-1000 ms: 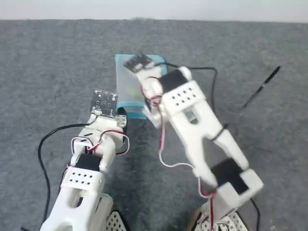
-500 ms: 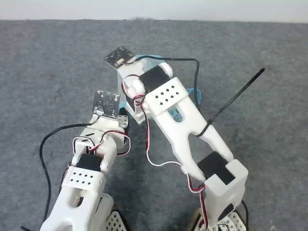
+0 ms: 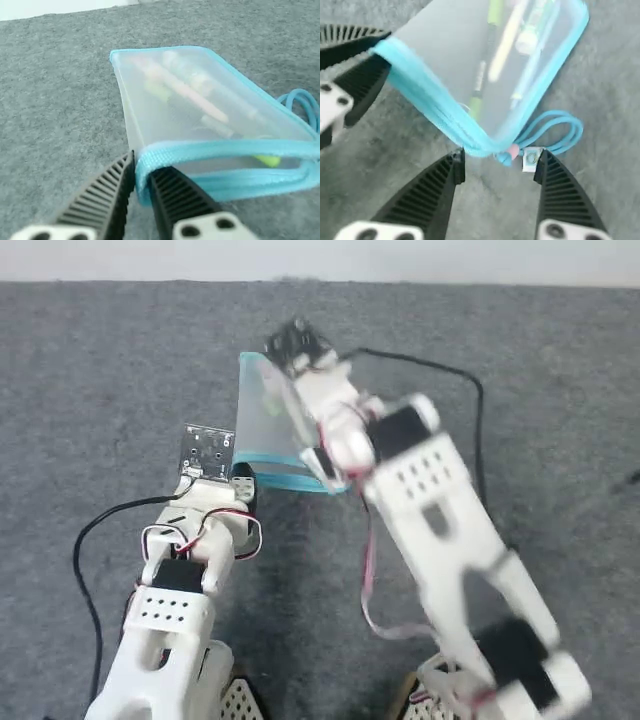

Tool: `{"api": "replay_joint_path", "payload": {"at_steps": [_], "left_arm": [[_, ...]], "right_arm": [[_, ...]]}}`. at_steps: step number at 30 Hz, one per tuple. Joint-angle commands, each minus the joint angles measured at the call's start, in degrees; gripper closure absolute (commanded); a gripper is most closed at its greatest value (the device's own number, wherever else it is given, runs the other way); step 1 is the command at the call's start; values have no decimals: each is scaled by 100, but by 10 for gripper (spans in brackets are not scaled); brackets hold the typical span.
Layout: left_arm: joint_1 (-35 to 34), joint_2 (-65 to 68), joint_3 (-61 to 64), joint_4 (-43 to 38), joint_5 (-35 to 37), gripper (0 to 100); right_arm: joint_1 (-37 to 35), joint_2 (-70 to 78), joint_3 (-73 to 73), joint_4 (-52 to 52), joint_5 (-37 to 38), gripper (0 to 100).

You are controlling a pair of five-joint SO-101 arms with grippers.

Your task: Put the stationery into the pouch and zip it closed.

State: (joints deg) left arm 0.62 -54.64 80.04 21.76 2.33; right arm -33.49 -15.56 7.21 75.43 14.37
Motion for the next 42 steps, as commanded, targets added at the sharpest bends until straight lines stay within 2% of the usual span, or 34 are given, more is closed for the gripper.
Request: {"api": "replay_joint_path", "payload": {"at_steps": [1, 5, 7, 13, 19, 24, 28, 31, 34, 36, 39, 42], "left_arm": [[-44, -114, -497, 369, 79, 988], [-44, -105, -699, 738, 79, 987], [-44, -105, -734, 791, 79, 987], [-44, -97, -804, 791, 79, 987], [-44, -79, -1218, 1354, 79, 945], [-35, -79, -1279, 1380, 79, 934], [229, -79, -1270, 1433, 79, 934], [325, -79, -1270, 1521, 79, 934], [290, -79, -1262, 1512, 79, 934], [290, -79, -1262, 1503, 79, 934], [281, -79, -1279, 1486, 79, 934], [281, -79, -1244, 1363, 79, 931]], "right_arm": [[75, -1569, 2409, -1657, 369, 775], [22, -2237, 4009, -3055, 853, 772], [-66, -2273, 4281, -3275, 1073, 772], [-75, -1886, 4396, -3644, 1160, 694], [-92, -1253, 4440, -4347, 1556, 690], [-92, -743, 4448, -4971, 1697, 690], [-57, -470, 4440, -5807, 1741, 693], [-48, -338, 4440, -6369, 2022, 764], [-48, -295, 4448, -6563, 2426, 904], [-31, -312, 4448, -6554, 2391, 998], [57, -488, 4440, -6360, 2382, 996], [145, -1112, 4343, -5578, 2382, 992]]}}
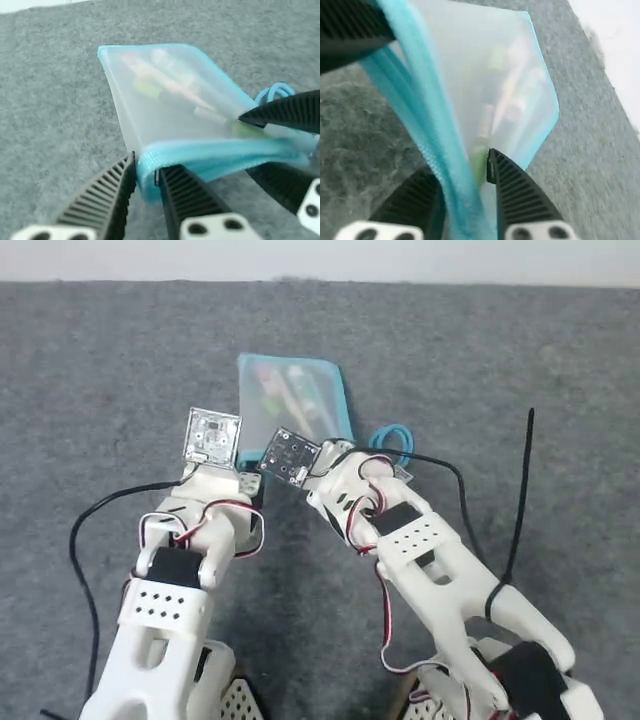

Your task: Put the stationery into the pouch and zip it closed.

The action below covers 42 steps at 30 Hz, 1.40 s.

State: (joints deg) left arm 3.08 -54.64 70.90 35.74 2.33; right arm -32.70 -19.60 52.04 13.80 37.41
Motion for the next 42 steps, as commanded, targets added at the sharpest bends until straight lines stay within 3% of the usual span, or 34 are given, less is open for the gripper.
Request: {"api": "replay_joint_path", "payload": {"at_steps": [1, 8, 13, 15, 18, 25, 31, 42], "left_arm": [[35, -70, -321, -79, 79, 931], [35, -70, -242, -114, 62, 931], [62, -70, -145, -220, 53, 942], [70, -70, -13, -440, 53, 988], [44, -70, 119, -651, 53, 991], [-510, -79, 110, -695, 413, 991], [-914, -79, 110, -686, 440, 991], [-923, -79, 110, -686, 413, 991]], "right_arm": [[66, -989, -167, 892, 70, 992], [66, -2721, -149, 2035, 53, 991], [-84, -2870, -18, 2229, 26, 991], [-119, -2870, 105, 2220, 18, 991], [-171, -2870, 255, 2237, -369, 986], [-163, -2870, 176, 3002, -1002, 763], [-163, -2905, 167, 3776, -1424, 742], [-171, -2554, 360, 2976, -1512, 739]]}}
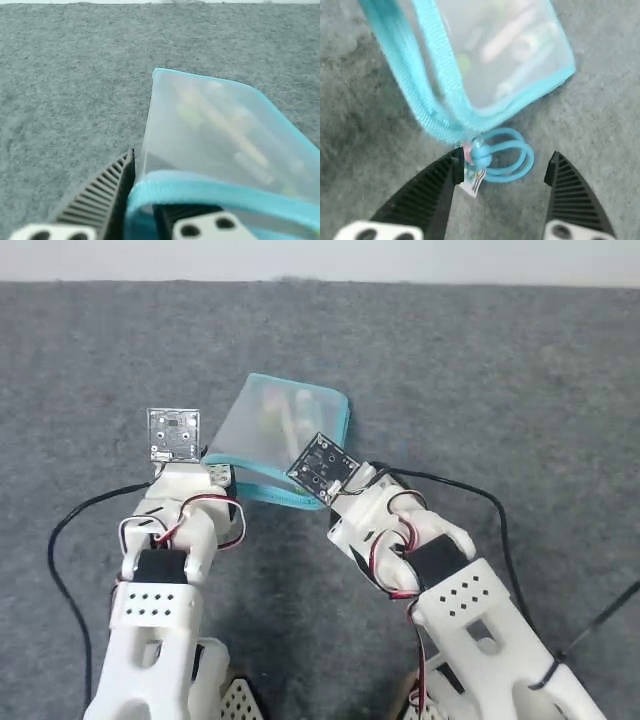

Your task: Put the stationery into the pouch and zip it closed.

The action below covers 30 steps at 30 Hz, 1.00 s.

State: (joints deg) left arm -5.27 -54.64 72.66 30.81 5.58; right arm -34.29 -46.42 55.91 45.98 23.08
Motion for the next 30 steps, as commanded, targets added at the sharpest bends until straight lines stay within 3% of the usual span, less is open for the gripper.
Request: {"api": "replay_joint_path", "payload": {"at_steps": [1, 12, 16, 24, 30], "left_arm": [[-79, -79, -66, -193, 88, 991], [-62, -79, -66, -193, 88, 991], [-53, -70, -66, -202, 79, 991], [26, -70, -40, -396, 79, 991], [308, -62, -31, -369, 105, 991]], "right_arm": [[-66, 259, -18, -330, -79, 739], [-57, 1745, -123, -1851, -70, 781], [330, 1402, -492, -1253, -79, 998], [505, 453, -1609, 602, -79, 992], [-75, 418, -2356, 1226, -105, 992]]}}
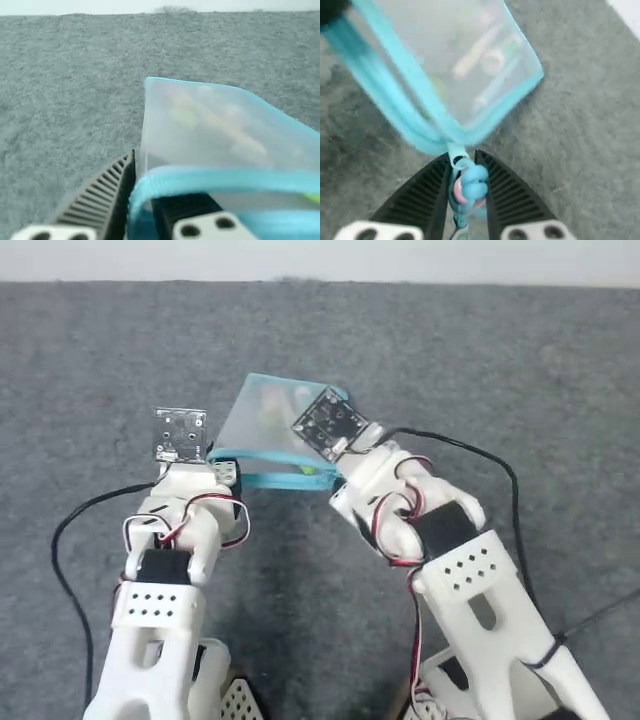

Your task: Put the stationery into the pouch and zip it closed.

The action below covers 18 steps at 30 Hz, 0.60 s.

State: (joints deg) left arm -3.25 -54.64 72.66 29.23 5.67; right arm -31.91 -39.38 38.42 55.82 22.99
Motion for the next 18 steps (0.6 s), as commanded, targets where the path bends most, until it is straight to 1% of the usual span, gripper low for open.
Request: {"api": "replay_joint_path", "payload": {"at_steps": [1, 7, 9, 13, 18], "left_arm": [[105, -53, -31, -211, 105, 991], [114, -44, 57, -237, 105, 991], [123, 141, 48, -255, 105, 991], [123, 1020, -127, -712, 105, 991], [105, 2295, -831, -800, 264, 991]], "right_arm": [[-435, -286, -695, 312, -176, 992], [-1024, -268, -1310, 576, -360, 992], [-1218, -268, -1521, 673, -404, 992], [-1622, -330, -1732, 743, -352, 992], [-2070, -338, -1758, 690, -343, 992]]}}
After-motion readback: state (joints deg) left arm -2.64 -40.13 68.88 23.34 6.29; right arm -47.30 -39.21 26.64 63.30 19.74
